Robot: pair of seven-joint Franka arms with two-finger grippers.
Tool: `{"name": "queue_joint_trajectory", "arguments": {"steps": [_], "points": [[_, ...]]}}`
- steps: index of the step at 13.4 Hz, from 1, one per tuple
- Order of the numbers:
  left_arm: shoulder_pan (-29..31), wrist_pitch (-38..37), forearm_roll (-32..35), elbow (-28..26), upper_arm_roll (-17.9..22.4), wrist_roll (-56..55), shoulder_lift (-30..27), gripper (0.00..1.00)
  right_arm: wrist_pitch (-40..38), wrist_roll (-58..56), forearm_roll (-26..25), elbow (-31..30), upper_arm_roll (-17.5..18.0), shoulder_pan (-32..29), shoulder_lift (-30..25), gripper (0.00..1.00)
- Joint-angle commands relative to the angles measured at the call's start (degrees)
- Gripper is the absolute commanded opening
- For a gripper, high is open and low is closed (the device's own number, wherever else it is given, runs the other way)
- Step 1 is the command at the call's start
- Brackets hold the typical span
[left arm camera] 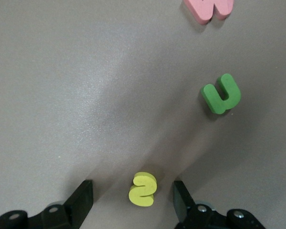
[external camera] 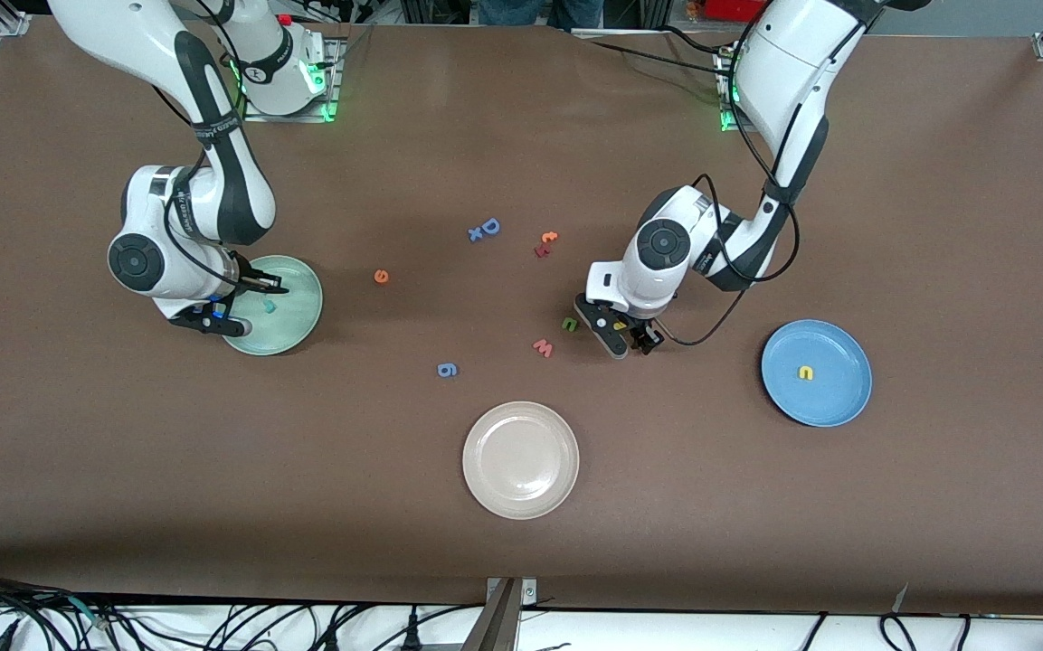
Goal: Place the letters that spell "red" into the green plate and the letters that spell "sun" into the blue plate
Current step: 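Carry teal 6 to the green plate while the left gripper grasps yellow 2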
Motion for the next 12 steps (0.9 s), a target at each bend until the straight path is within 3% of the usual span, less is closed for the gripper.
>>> {"name": "queue_joint_trajectory", "arguments": {"steps": [1,4,5,6,7,12], "points": [[-0.6,2.2,1.8,0.0,0.3,0.6,1.3,0.69,0.9,-1.3,1.0,-1.0,0.3,-0.1,0.8,0.15],[-0.6,2.2,1.8,0.0,0.3,0.6,1.3,0.54,0.9,-1.4,1.0,-0.9,0.7,0.0,1.4,0.20],[-0.6,2.2,1.7,0.0,0.3,0.6,1.3,0.45,0.9,-1.4,1.0,-0.9,0.7,-0.1,2.0,0.38],[-0.6,2.2,1.7,0.0,0.3,0.6,1.5,0.35,0.9,-1.4,1.0,-0.8,0.7,-0.1,2.2,0.90],[-0.6,2.2,1.7,0.1,0.3,0.6,1.5,0.28,0.8,-1.4,1.0,-0.7,0.7,0.0,2.2,1.00],[0.2,1.8,1.6,0.7,1.1,2.2,0.3,0.15,-2.9,0.9,1.0,2.6,3.3,0.8,-0.3,1.00]]}}
